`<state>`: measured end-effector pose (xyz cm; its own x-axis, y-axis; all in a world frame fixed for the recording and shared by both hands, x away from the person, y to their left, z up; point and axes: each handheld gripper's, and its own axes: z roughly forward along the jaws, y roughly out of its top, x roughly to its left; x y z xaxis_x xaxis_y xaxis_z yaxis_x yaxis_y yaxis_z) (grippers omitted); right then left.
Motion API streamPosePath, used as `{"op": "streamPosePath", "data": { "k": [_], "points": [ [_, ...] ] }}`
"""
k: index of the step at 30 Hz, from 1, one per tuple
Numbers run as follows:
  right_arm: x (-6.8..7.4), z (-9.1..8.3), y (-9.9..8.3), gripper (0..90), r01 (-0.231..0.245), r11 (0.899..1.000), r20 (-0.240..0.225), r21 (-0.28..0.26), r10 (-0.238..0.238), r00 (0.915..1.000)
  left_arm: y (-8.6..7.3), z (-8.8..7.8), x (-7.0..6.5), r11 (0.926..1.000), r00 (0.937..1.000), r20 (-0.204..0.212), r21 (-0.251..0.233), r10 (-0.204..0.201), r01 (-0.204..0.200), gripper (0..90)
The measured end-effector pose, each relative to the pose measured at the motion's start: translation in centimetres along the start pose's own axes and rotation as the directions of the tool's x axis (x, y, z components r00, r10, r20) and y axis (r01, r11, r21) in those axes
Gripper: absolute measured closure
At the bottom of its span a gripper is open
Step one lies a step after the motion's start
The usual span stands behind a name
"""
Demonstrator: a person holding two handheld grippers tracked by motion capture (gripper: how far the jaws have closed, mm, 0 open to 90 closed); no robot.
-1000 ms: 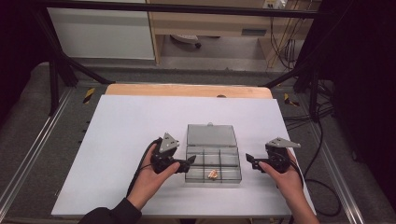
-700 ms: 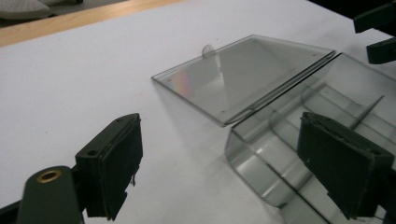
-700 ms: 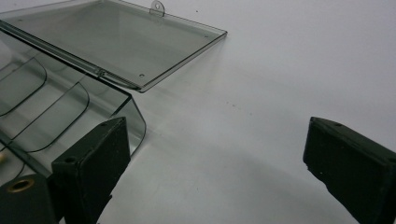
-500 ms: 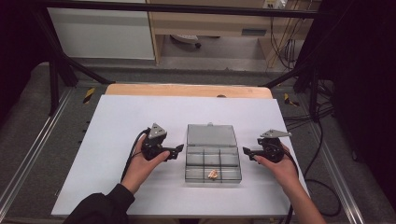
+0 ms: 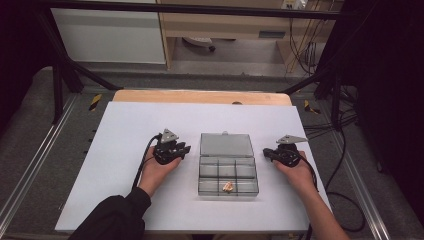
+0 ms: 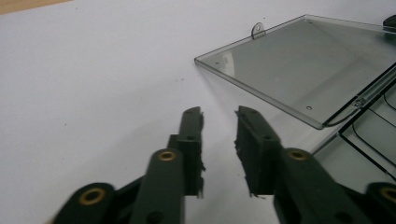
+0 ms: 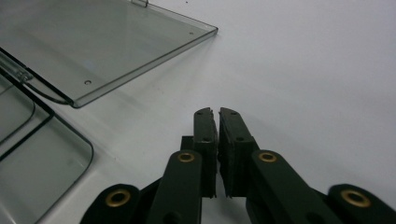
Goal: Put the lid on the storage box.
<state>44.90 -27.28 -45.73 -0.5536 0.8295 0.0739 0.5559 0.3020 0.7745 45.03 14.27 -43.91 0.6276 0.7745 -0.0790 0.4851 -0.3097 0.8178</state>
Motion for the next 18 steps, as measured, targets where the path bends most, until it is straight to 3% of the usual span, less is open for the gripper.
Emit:
{"op": "streamPosePath", "data": {
  "k": [4, 6, 9, 18],
  "points": [
    [-0.1, 0.6, 0.2, 90.0, 0.003, 1.0, -0.019, -0.007, -0.003, 0.9998, 0.2, 0.8, 0.0, 0.9997, 0.9993, 0.036, 0.025, -0.001, 0.0, 86.8],
    [-0.2, 0.9, 0.3, 90.0, -0.007, 1.0, -0.032, -0.004, 0.007, 0.9995, 0.1, 1.3, -0.1, 0.9987, 0.9986, 0.052, 0.051, 0.002, -0.004, 89.5],
    [-0.1, 1.1, 0.5, 90.0, 0.0, 1.0, -0.044, 0.006, 0.001, 0.999, -0.1, 1.9, -0.2, 0.9973, 0.9974, 0.072, 0.073, -0.011, 0.006, 90.0],
    [0.5, 2.3, 1.5, 90.0, 0.035, 0.999, -0.096, 0.023, -0.033, 0.9948, 0.0, 3.0, -1.0, 0.9936, 0.9946, 0.103, 0.111, 0.013, -0.024, 90.0]
  ]
}}
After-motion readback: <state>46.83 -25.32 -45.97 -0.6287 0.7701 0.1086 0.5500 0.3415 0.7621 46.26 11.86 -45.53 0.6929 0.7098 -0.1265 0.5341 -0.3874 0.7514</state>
